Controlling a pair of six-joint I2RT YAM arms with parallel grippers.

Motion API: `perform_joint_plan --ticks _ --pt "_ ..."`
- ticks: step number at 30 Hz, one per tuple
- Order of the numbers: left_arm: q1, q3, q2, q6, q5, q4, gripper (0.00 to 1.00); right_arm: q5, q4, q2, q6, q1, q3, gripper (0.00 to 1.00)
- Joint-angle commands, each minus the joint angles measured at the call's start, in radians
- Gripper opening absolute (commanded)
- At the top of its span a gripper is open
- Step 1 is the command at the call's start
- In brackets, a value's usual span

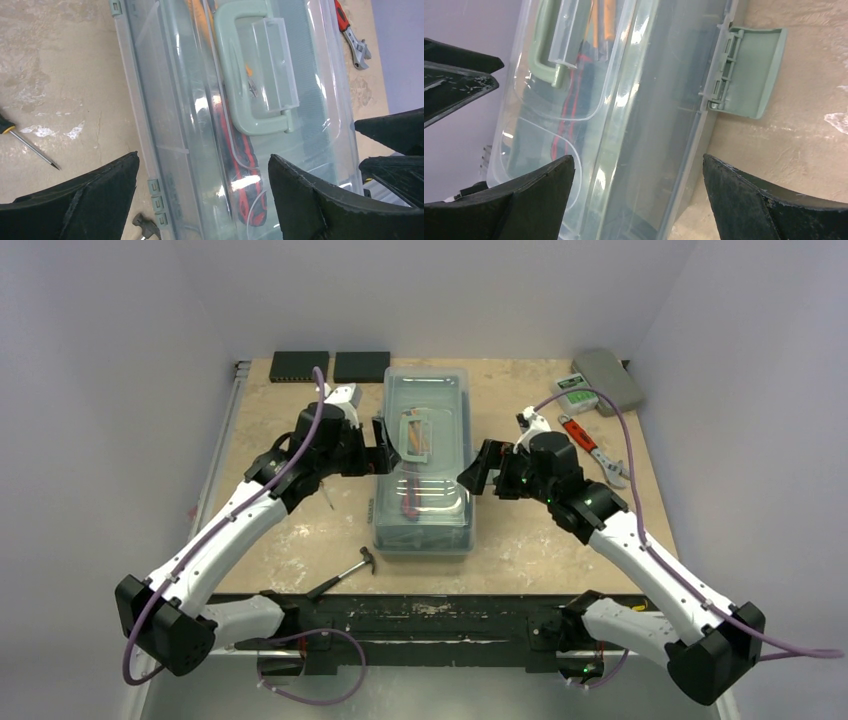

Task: Pack the tool kit

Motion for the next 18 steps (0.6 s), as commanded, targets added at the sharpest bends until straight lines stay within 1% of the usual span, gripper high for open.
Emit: perform_joint_plan --ticks 1,3,5,9,14,17,18 --pt "0.026 0.049 0.034 0.004 0.055 0.009 0.98 0.026 -0.038 -0.062 -0.039 -0.005 0.031 0.99" --pt "0.048 0.047 0.071 -0.011 0.095 0.036 0.98 -0.04 -0.022 -0.08 -0.076 -0.005 0.001 0.99" --pt "0.066 0.047 0.107 -0.022 0.138 0.068 0.97 -0.092 -0.04 -0.1 -0.12 -0.005 -0.02 0.99" --pt "0.074 0.078 0.193 -0.03 0.201 0.111 0.97 -0.134 -0.103 -0.178 -0.176 -0.005 -0.062 0.99" --pt "0.077 0.108 0.298 -0.048 0.254 0.168 0.94 -0.291 -0.054 -0.258 -0.136 -0.005 -0.187 0.99" --pt "0.08 0.128 0.356 -0.06 0.27 0.197 0.92 -0.311 0.025 -0.267 -0.089 -0.005 -0.254 0.99" --pt "0.082 0.137 0.374 -0.066 0.277 0.248 0.92 -0.319 0.059 -0.252 -0.075 -0.003 -0.271 0.99"
